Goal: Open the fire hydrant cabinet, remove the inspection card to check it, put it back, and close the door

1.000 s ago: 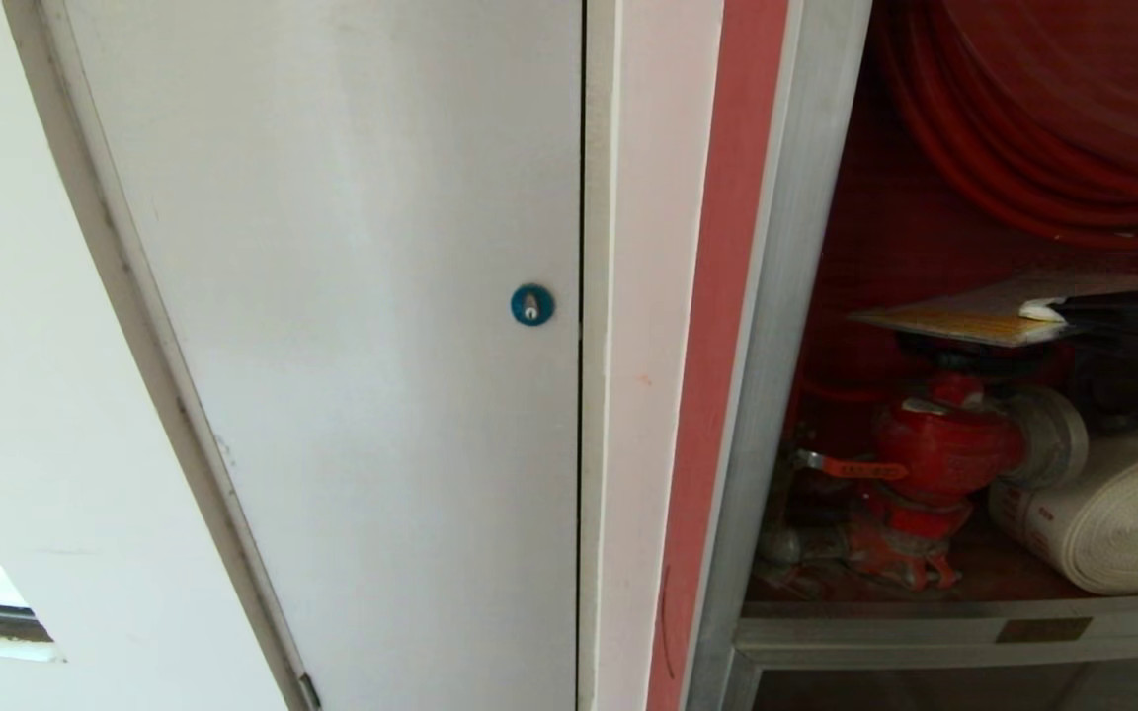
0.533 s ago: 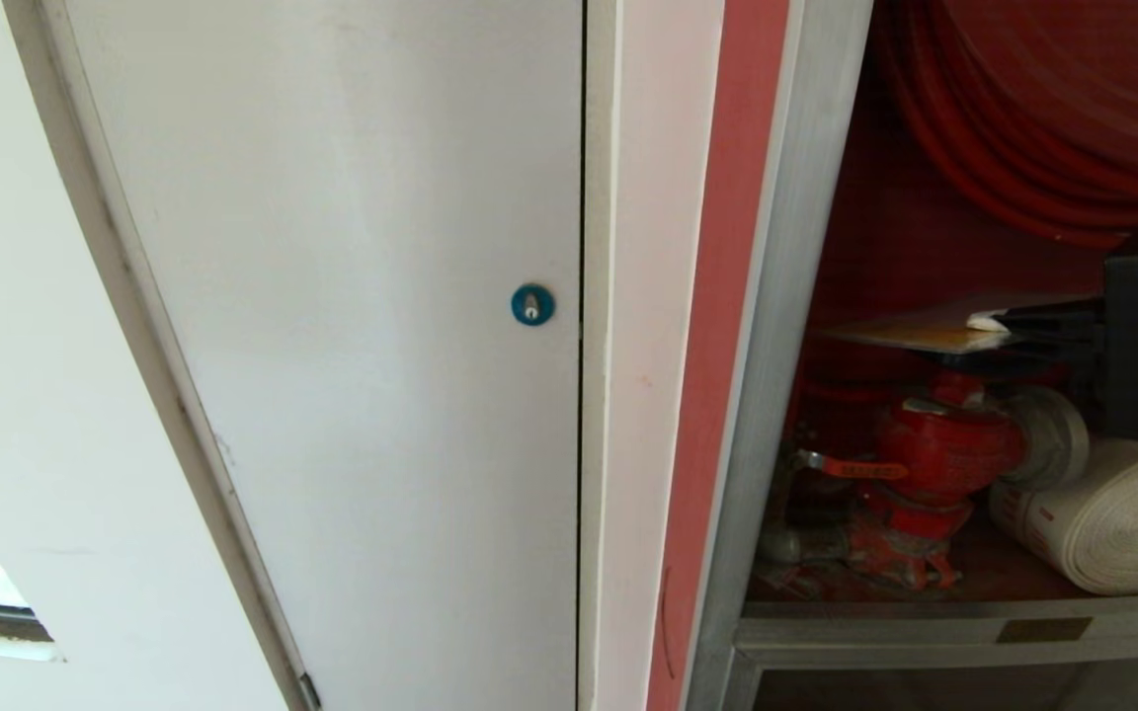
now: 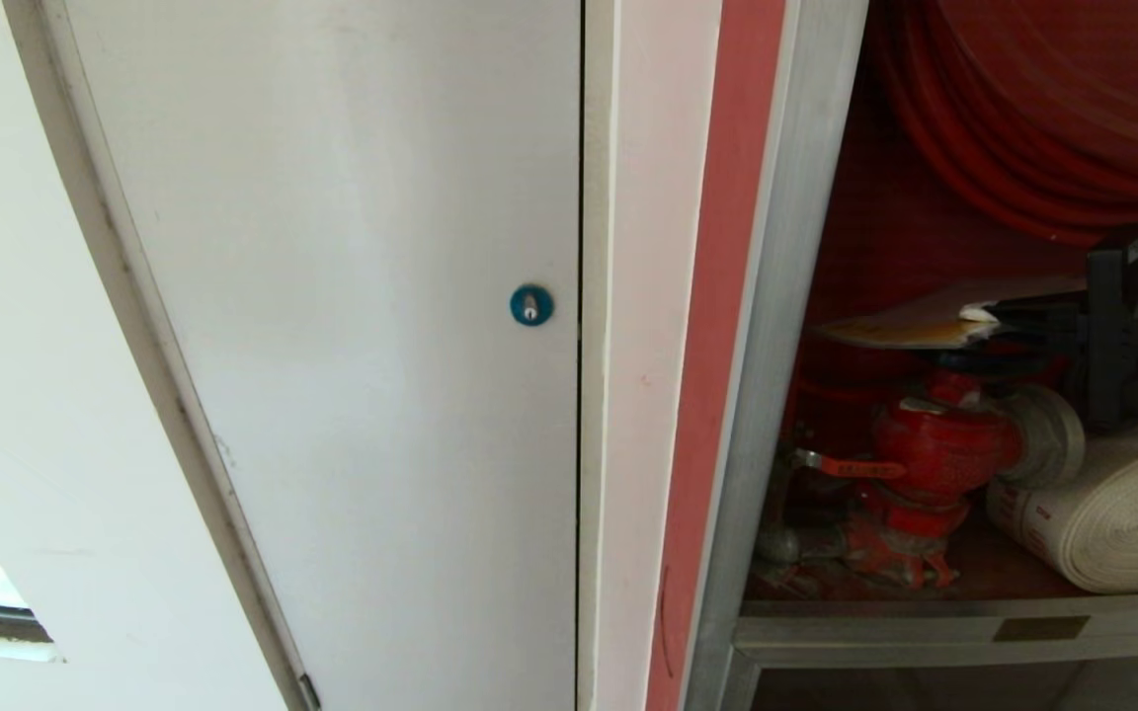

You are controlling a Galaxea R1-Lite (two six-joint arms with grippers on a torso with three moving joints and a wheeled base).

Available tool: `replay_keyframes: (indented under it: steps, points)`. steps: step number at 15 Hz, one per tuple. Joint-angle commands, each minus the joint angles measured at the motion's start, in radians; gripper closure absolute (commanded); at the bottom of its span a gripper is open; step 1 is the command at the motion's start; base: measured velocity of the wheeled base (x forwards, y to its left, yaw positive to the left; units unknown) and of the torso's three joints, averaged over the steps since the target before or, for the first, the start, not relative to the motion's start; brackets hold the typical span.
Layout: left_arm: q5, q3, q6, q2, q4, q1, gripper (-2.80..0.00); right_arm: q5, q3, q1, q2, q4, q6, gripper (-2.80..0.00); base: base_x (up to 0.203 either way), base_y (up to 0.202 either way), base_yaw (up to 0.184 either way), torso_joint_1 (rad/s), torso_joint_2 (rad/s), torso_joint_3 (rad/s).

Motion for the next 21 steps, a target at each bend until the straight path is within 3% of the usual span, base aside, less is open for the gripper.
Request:
replay_keyframes:
  steps: [1, 21]
  points:
    - [0.000, 0.000, 0.000, 0.001, 0.000, 0.000, 0.00, -0.010, -0.001, 0.000, 0.012, 0.000, 0.006, 0.00, 0.000, 0.000, 0.000, 0.000, 0.00, 0.000]
    - [0.000, 0.000, 0.000, 0.001, 0.000, 0.000, 0.00, -0.042, -0.050, -0.048, -0.047, 0.043, 0.000, 0.00, 0.000, 0.000, 0.000, 0.000, 0.00, 0.000]
